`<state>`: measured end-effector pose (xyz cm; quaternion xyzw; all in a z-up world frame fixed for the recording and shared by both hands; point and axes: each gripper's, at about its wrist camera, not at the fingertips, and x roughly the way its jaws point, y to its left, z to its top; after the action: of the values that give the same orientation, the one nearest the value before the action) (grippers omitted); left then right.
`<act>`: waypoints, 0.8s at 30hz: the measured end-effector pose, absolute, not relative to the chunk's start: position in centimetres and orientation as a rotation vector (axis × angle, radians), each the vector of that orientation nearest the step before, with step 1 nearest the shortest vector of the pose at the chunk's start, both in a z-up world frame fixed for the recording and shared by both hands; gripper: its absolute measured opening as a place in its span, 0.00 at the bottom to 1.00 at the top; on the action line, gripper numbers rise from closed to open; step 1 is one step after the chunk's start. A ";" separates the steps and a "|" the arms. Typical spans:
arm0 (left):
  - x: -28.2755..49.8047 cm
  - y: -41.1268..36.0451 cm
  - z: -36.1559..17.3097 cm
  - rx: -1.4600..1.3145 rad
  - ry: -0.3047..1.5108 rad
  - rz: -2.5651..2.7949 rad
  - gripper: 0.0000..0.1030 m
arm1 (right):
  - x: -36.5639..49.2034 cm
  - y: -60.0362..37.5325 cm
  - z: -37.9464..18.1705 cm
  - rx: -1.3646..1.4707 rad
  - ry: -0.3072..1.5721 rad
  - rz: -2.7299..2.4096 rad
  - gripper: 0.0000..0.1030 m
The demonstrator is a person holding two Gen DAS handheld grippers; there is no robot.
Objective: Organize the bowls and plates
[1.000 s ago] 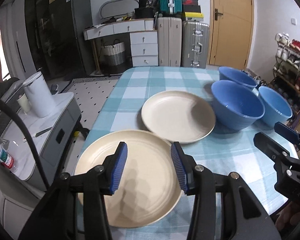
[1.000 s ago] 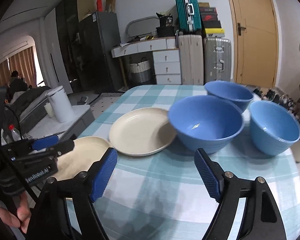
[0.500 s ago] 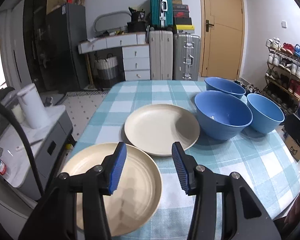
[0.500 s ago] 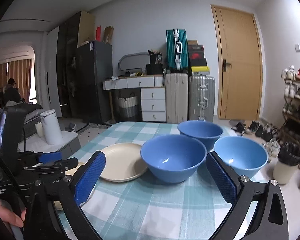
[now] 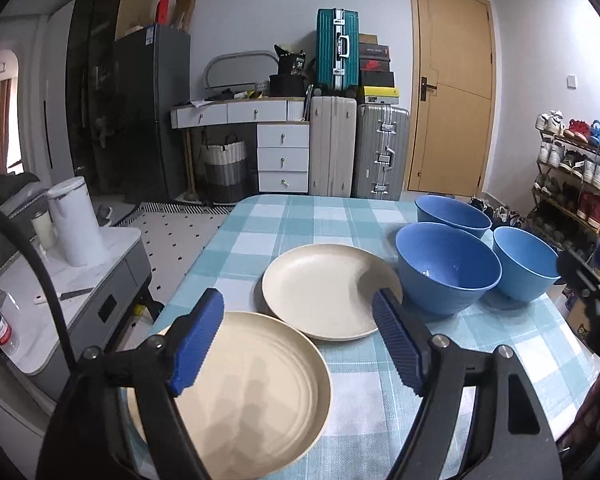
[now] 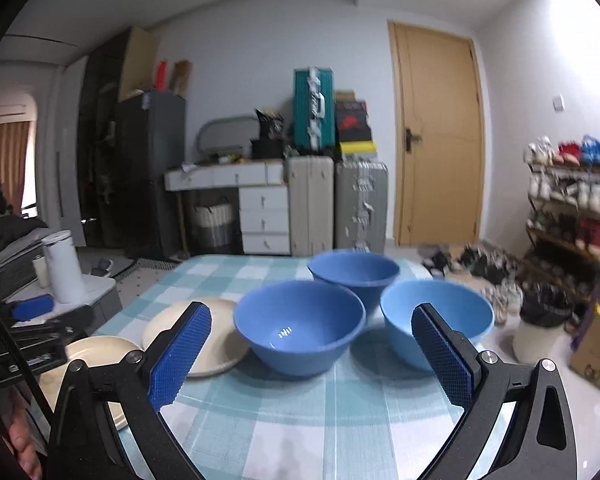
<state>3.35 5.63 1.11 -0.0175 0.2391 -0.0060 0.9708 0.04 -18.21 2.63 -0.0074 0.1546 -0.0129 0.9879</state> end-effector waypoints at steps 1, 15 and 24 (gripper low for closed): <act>3.3 5.5 1.1 -0.034 0.480 -0.017 0.76 | 0.5 -18.1 2.5 -0.024 0.334 -0.048 0.99; 1.7 5.5 2.4 -0.049 0.351 0.065 1.00 | -2.5 -17.3 5.2 -0.036 0.168 0.006 0.99; 2.7 7.2 2.0 -0.155 0.398 0.082 1.00 | -4.0 -20.6 5.7 0.146 0.064 -0.024 0.99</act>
<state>2.69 7.16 2.03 -0.0769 0.1973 0.0408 0.9765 -3.96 -20.63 5.67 0.0728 0.0321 -0.0121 0.9968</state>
